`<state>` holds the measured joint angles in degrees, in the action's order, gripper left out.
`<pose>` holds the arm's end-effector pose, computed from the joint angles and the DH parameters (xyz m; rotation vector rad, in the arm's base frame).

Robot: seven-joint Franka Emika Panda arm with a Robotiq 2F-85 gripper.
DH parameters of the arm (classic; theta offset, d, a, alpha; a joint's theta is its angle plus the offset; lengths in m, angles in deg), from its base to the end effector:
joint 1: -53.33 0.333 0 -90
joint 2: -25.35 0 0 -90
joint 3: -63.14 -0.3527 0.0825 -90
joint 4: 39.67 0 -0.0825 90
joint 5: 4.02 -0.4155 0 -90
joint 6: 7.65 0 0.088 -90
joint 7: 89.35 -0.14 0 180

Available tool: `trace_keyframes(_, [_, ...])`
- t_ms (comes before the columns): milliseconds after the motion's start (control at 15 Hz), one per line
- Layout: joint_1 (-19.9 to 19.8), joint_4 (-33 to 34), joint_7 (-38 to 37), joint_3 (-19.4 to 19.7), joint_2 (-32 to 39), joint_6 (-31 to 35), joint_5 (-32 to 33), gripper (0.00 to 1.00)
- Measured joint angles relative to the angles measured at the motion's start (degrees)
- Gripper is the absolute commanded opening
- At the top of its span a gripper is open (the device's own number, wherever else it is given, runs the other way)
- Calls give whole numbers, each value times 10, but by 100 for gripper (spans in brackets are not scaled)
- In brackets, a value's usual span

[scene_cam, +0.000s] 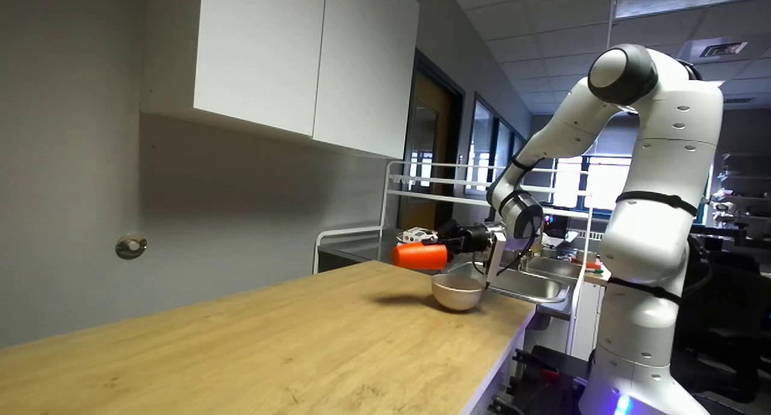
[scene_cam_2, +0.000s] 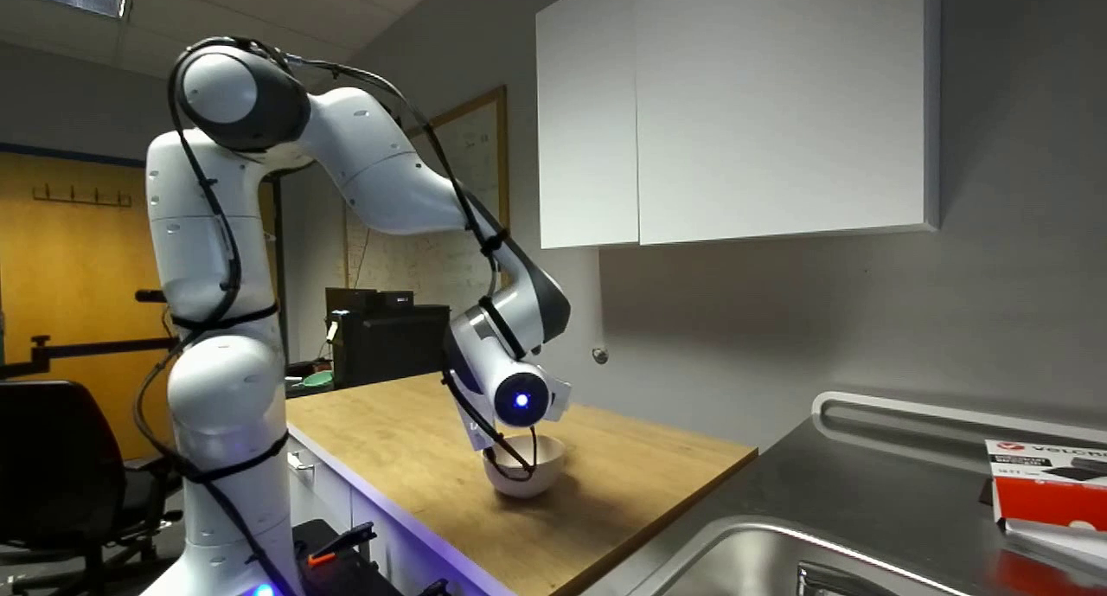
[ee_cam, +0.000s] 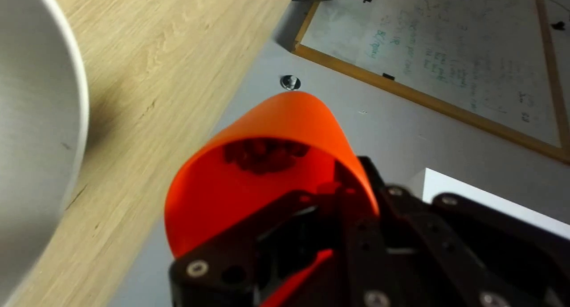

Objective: Pour the contents in the orange cup into the white bowl

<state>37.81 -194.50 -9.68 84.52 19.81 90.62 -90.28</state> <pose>0.3794 -0.1247 0.2825 -1.7309 0.2660 -0.7523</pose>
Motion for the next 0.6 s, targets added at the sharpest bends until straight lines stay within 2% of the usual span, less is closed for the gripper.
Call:
trace_keyframes(267, [-23, 33, 40, 0, 70, -91, 0, 1])
trace_keyframes(600, [-35, 75, 64, 0, 134, -163, 0, 1])
